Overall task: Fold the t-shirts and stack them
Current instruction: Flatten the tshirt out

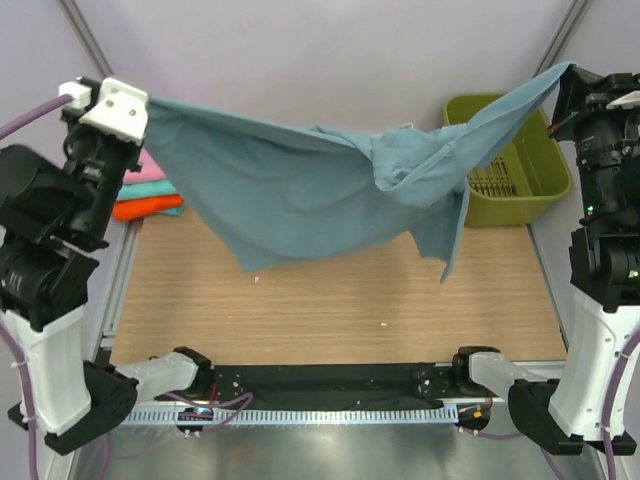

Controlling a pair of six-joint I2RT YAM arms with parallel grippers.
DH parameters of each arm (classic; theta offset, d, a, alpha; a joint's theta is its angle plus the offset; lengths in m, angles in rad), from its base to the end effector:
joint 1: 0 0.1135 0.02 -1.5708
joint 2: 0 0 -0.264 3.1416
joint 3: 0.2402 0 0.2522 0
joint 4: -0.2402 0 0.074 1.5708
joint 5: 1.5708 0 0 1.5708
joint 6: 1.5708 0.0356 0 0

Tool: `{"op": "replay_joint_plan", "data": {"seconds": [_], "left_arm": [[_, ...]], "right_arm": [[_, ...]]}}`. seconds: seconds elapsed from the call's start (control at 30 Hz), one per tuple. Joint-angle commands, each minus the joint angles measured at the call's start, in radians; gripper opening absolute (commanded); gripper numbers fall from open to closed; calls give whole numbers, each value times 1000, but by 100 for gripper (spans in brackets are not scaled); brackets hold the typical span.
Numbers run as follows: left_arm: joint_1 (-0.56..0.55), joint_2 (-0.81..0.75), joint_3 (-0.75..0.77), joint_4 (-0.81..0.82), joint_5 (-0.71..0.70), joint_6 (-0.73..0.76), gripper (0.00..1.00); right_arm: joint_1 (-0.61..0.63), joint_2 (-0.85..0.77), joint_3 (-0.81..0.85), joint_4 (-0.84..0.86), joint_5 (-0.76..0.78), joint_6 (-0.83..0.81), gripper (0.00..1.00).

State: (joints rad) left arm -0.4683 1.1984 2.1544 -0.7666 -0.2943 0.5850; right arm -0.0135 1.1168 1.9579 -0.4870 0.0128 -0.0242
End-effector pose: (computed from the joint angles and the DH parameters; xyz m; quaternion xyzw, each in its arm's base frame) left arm 0.1138 -0.0460 0.6145 0.2191 0.6016 0.1377 0.7557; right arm 0.1256 -0.0022 0.6113 0.0022 0.5715 -0.0191 0.8204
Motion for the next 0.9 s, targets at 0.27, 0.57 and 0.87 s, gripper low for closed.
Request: {"op": "replay_joint_plan", "data": {"seconds": [0.27, 0.57, 0.87], "left_arm": [[55, -160, -612, -106, 30, -91, 0], [77, -160, -708, -85, 66, -51, 0], [79, -184, -752, -105, 119, -120, 0]], "right_arm": [[-14, 187, -277, -163, -185, 173, 1], [-9, 71, -683, -156, -252, 256, 1], [-11, -21, -770, -157, -255, 244, 1]]}}
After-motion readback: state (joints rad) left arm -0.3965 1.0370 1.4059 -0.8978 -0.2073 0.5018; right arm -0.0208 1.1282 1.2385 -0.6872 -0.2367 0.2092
